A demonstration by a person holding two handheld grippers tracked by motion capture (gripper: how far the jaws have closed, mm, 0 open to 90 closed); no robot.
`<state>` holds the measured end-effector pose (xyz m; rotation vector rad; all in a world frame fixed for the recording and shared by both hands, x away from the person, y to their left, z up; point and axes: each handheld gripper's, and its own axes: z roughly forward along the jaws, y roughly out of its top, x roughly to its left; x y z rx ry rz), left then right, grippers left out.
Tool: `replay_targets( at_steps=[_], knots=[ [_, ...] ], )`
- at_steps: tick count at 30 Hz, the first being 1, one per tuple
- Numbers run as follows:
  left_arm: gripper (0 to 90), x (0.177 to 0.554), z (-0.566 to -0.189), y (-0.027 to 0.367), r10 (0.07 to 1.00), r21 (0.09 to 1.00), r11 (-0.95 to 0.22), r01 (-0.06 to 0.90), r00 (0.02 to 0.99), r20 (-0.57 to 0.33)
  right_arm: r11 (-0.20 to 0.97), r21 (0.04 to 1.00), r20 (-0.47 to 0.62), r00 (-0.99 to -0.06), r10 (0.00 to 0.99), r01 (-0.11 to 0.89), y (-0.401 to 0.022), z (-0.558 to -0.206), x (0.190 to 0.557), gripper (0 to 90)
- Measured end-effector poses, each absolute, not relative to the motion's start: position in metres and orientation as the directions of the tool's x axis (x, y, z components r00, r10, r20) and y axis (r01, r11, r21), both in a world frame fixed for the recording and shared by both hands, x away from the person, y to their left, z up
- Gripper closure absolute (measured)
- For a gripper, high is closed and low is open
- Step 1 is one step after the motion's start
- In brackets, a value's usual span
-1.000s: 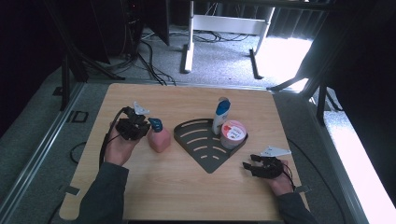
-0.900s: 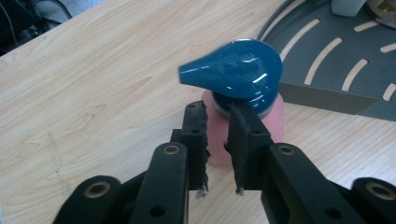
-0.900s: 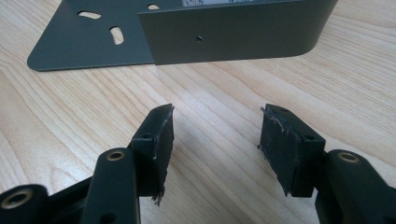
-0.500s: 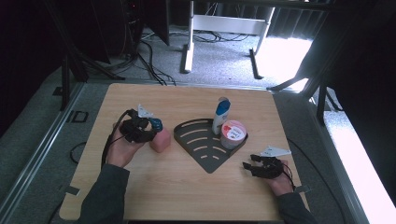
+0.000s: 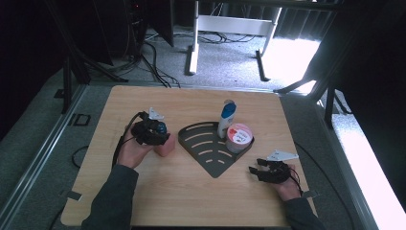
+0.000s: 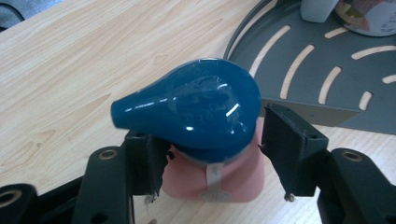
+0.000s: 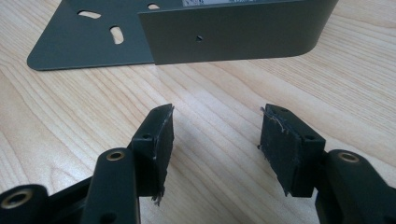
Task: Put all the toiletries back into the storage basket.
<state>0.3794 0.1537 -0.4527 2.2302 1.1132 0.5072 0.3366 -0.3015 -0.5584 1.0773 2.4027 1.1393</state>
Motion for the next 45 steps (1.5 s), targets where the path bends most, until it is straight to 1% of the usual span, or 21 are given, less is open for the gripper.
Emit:
replay_targets(
  at_steps=[8, 13, 21, 26, 37, 45],
  knots=[
    [42.1, 0.386, -0.455, 0.152, 0.815, 0.666, -0.467, 0.581, 0.575, 0.070, 0.414, 0.754, 0.067, -0.687, 0.724, 0.511, -0.302, -0.558, 0.337, 43.9],
    [45.8, 0.386, -0.454, 0.153, 0.822, 0.681, -0.447, 0.580, 0.566, 0.057, 0.413, 0.754, 0.068, -0.686, 0.724, 0.511, -0.302, -0.558, 0.337, 43.9],
    [46.9, 0.386, -0.453, 0.152, 0.826, 0.686, -0.438, 0.581, 0.561, 0.052, 0.414, 0.754, 0.068, -0.687, 0.724, 0.510, -0.302, -0.558, 0.337, 43.9],
    [51.7, 0.385, -0.450, 0.150, 0.823, 0.694, -0.427, 0.580, 0.567, 0.032, 0.414, 0.754, 0.068, -0.687, 0.723, 0.510, -0.302, -0.558, 0.337, 43.9],
    [52.2, 0.382, -0.448, 0.145, 0.818, 0.676, -0.453, 0.581, 0.572, 0.057, 0.413, 0.754, 0.070, -0.687, 0.723, 0.511, -0.302, -0.558, 0.337, 43.9],
    [52.4, 0.379, -0.444, 0.144, 0.814, 0.674, -0.457, 0.580, 0.578, 0.055, 0.412, 0.754, 0.070, -0.687, 0.723, 0.511, -0.302, -0.558, 0.337, 43.9]
  ],
)
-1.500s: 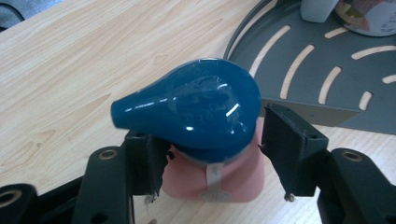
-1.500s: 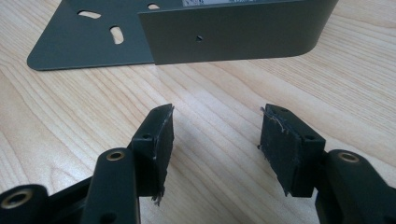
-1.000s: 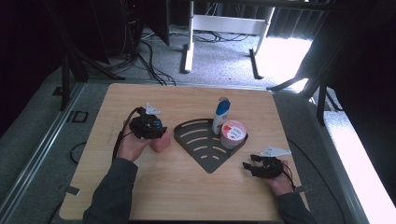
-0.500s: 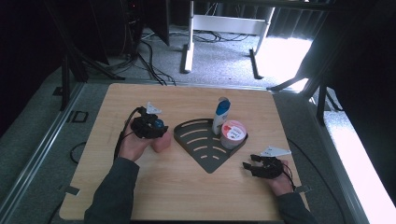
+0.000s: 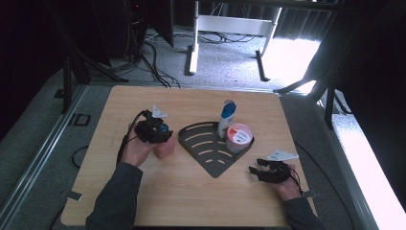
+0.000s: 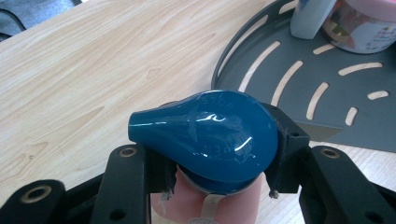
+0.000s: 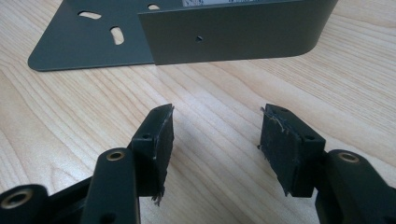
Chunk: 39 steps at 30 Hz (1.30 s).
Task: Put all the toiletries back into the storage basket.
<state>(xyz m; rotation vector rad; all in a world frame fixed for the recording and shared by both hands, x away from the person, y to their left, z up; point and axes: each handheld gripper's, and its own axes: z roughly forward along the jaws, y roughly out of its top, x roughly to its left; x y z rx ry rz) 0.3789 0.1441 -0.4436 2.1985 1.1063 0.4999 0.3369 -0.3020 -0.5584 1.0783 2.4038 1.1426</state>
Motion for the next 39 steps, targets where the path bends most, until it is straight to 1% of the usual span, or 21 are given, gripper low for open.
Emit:
replay_targets(
  at_steps=[39],
  knots=[
    [52.5, 0.370, -0.403, 0.129, 0.775, 0.703, -0.478, 0.527, 0.629, 0.056, 0.413, 0.755, 0.069, -0.687, 0.723, 0.510, -0.302, -0.558, 0.337, 43.9]
  ],
)
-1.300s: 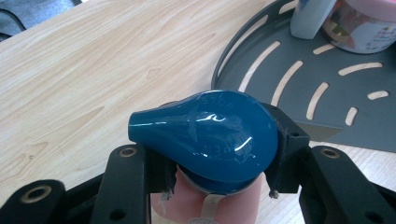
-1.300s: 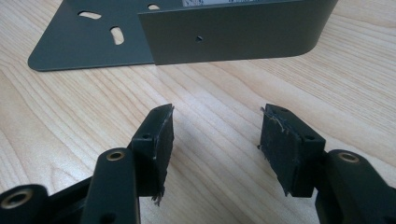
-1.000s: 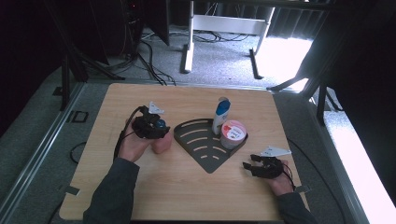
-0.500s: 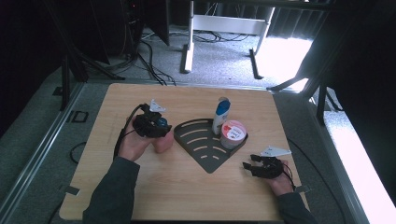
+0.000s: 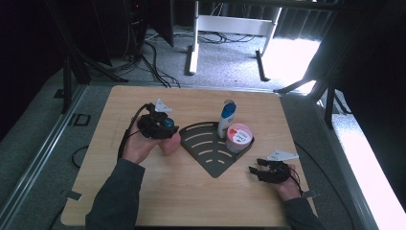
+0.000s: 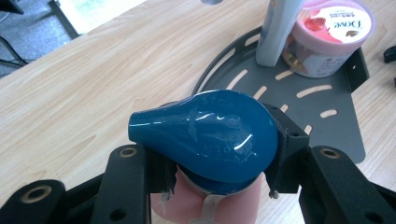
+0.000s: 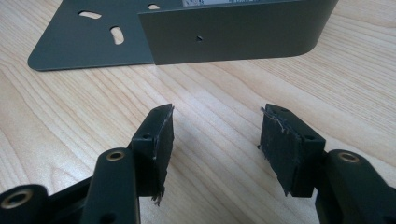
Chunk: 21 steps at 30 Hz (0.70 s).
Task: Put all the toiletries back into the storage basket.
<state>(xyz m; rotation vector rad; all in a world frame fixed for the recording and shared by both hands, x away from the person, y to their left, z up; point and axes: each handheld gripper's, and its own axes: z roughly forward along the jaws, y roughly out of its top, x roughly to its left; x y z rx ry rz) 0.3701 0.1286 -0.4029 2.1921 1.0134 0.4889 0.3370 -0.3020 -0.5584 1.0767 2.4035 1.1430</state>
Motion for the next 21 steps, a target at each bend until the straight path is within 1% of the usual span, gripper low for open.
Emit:
replay_targets(
  at_steps=[11, 21],
  knots=[
    [52.5, 0.372, -0.393, 0.120, 0.765, 0.717, -0.478, 0.508, 0.642, 0.056, 0.414, 0.755, 0.068, -0.688, 0.722, 0.509, -0.302, -0.558, 0.337, 43.9],
    [52.5, 0.376, -0.392, 0.111, 0.756, 0.725, -0.474, 0.500, 0.653, 0.044, 0.413, 0.755, 0.069, -0.688, 0.722, 0.510, -0.302, -0.558, 0.337, 43.9]
  ],
)
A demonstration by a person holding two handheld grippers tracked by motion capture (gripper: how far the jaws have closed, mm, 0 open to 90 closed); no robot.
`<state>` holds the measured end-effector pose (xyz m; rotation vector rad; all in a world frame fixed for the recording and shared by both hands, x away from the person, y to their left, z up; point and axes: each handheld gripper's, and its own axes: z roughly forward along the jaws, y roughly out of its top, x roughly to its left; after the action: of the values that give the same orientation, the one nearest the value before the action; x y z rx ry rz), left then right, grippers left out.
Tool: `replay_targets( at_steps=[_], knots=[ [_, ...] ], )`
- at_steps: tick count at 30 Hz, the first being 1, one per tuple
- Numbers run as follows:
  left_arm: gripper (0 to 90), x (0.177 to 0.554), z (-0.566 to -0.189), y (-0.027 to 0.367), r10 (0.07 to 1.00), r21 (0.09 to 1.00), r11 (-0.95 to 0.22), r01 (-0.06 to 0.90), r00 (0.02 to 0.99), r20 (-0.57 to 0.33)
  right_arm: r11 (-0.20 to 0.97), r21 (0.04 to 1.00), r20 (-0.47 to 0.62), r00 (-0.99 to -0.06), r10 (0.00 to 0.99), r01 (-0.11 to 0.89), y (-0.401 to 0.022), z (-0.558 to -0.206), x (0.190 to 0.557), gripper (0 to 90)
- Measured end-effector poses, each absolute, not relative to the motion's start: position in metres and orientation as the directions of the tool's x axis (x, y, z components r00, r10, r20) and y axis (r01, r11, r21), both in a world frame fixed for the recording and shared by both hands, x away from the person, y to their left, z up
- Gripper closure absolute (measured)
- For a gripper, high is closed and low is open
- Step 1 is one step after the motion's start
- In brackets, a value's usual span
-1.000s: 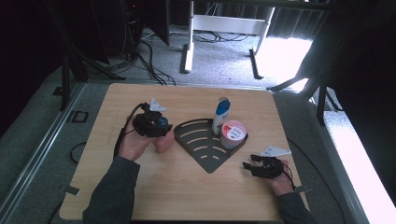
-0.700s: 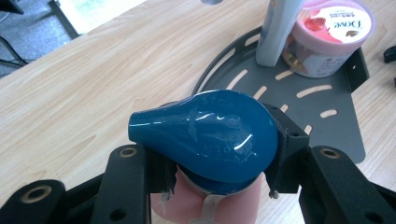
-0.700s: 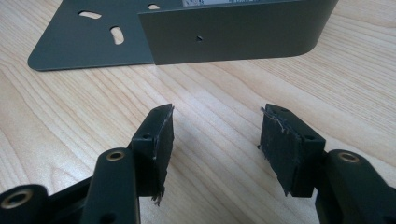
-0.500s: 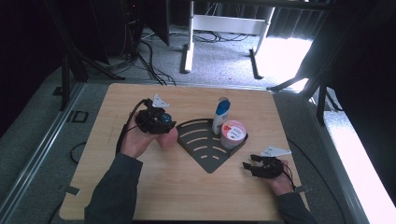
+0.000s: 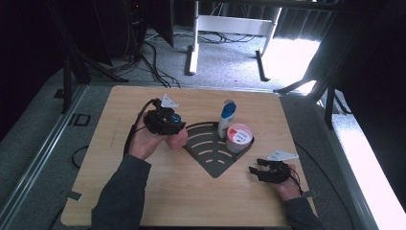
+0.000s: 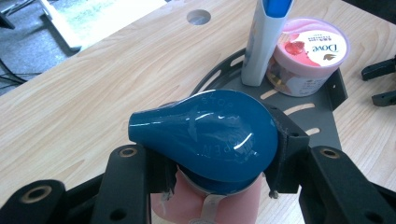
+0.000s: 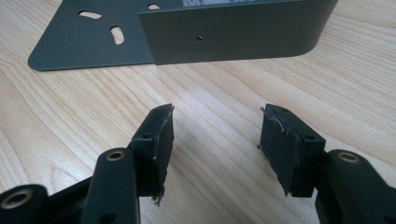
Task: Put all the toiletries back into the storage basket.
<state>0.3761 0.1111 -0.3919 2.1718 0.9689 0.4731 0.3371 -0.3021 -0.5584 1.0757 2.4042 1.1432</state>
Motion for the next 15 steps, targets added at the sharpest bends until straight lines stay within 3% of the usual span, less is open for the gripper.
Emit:
replay_targets(
  at_steps=[15],
  knots=[
    [52.5, 0.3837, -0.3929, 0.1004, 0.755, 0.736, -0.456, 0.501, 0.656, 0.022, 0.414, 0.755, 0.069, -0.689, 0.721, 0.509, -0.3022, -0.5584, 0.3372, 43.9]
  ],
)
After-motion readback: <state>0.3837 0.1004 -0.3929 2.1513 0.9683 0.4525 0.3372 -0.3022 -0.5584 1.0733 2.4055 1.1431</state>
